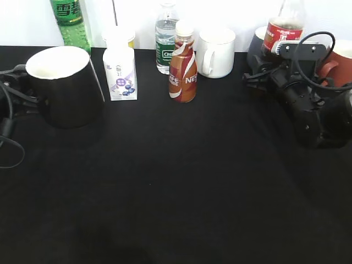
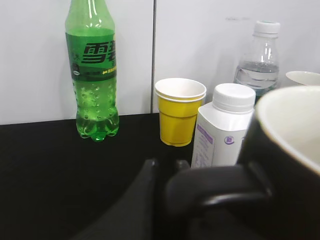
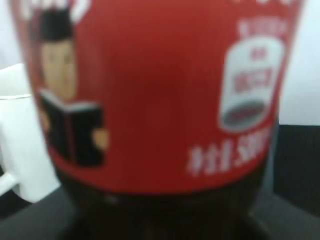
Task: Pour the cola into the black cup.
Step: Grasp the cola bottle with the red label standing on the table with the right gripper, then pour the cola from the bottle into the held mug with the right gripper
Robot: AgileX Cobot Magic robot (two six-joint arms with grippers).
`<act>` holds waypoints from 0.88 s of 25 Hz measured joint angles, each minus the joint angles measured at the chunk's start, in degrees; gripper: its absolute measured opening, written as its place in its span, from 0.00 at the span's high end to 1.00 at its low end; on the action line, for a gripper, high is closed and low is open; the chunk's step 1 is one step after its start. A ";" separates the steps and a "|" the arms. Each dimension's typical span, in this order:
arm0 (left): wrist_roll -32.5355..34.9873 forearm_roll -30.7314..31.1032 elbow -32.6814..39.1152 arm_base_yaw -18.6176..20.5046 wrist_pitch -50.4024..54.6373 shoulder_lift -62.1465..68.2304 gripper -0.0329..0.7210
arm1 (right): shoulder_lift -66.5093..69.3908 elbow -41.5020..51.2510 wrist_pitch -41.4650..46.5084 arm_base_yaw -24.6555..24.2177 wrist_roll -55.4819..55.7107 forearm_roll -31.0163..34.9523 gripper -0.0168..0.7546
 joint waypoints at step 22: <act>2.36 10.05 0.00 -8.68 3.34 1.16 0.88 | -21.64 10.15 14.79 12.47 -58.59 -23.23 0.48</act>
